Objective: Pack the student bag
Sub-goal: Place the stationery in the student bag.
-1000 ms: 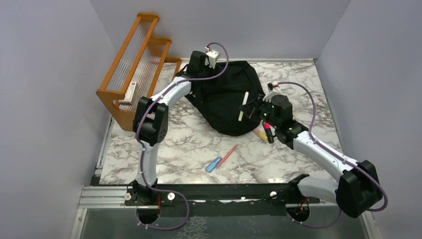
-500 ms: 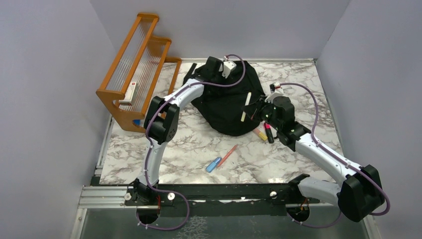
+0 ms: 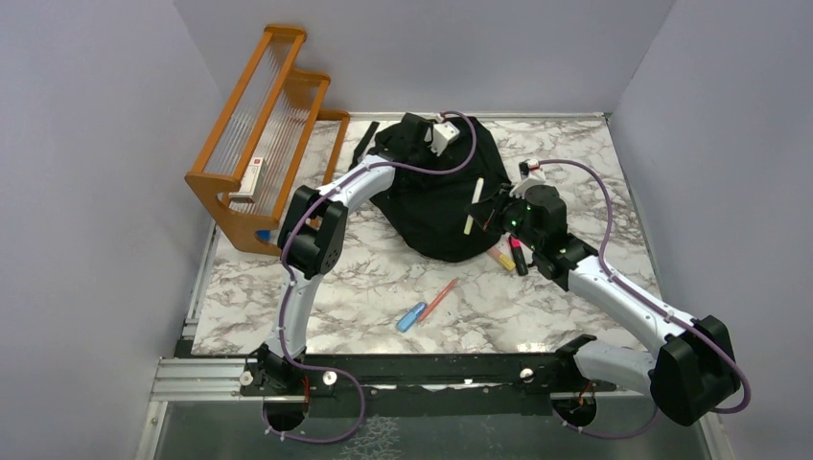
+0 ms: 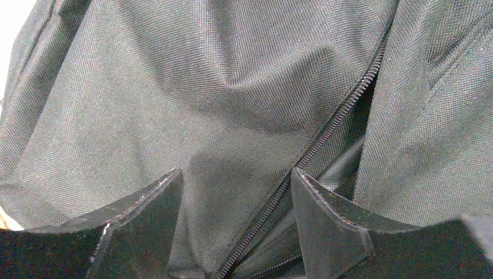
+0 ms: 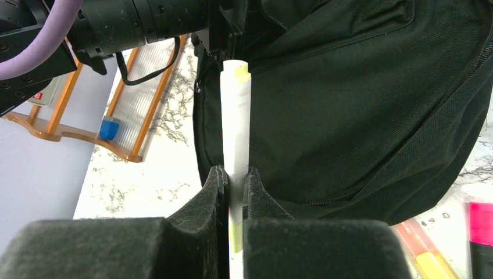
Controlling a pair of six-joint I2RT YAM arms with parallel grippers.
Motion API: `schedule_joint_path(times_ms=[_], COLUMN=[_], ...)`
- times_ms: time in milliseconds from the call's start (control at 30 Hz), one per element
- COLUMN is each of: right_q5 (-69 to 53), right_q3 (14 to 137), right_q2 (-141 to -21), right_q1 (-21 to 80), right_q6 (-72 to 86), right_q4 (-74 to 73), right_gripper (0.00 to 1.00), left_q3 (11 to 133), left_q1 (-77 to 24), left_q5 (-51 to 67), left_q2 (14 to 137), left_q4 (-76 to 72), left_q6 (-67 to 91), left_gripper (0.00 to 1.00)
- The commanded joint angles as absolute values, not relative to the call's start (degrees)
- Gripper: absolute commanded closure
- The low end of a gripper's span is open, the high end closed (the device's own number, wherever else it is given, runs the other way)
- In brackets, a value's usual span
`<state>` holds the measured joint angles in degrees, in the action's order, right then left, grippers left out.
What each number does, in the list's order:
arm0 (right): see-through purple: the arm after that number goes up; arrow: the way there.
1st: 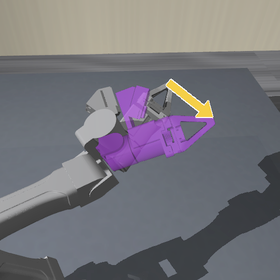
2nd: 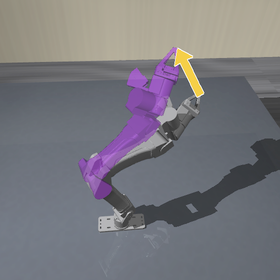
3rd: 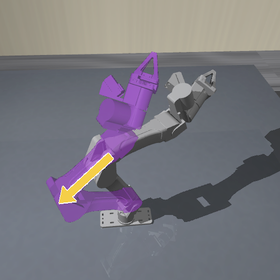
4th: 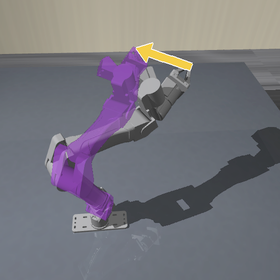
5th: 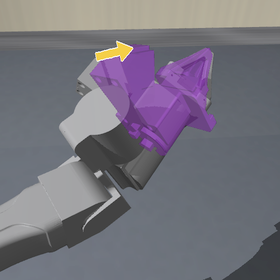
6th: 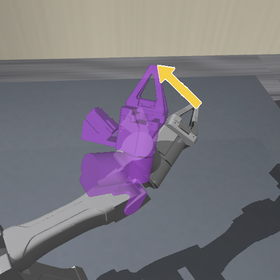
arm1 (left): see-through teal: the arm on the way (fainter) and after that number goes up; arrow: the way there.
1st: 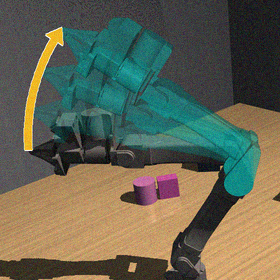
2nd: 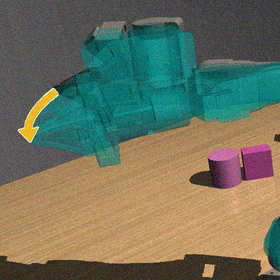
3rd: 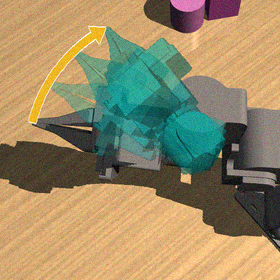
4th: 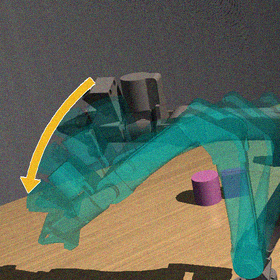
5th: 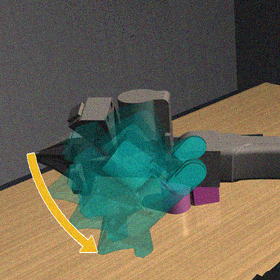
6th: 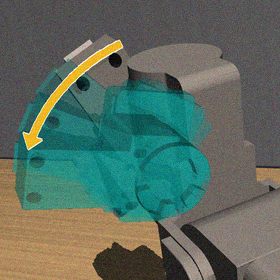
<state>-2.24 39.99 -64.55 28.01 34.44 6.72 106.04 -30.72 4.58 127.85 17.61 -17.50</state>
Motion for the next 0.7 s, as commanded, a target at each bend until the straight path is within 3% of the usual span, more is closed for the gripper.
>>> schedule_joint_path(times_ms=[0, 133, 233, 667], right_q5=[-2.7, -2.7, -2.7, -2.3], right_q3=[39.7, 39.8, 39.7, 39.7], right_q2=[-64.8, -64.5, -64.4, -64.7], right_q1=[27.9, 27.9, 27.9, 27.9], right_q6=[33.8, 33.8, 33.8, 36.8], right_q4=[5.7, 5.2, 5.0, 5.5], right_gripper=[0.99, 0.99, 0.99, 0.99], left_q3=[105.7, 105.6, 105.9, 104.4], left_q1=[-30.8, -30.6, -30.0, -29.2], left_q5=[0.6, -3.4, -2.4, 4.3], left_q2=[128.7, 128.5, 127.5, 121.4], left_q4=[16.8, 14.5, 12.9, 9.0], left_q6=[-19.7, -19.5, -18.6, -12.4], left_gripper=[0.38, 0.54, 0.74, 1.00])
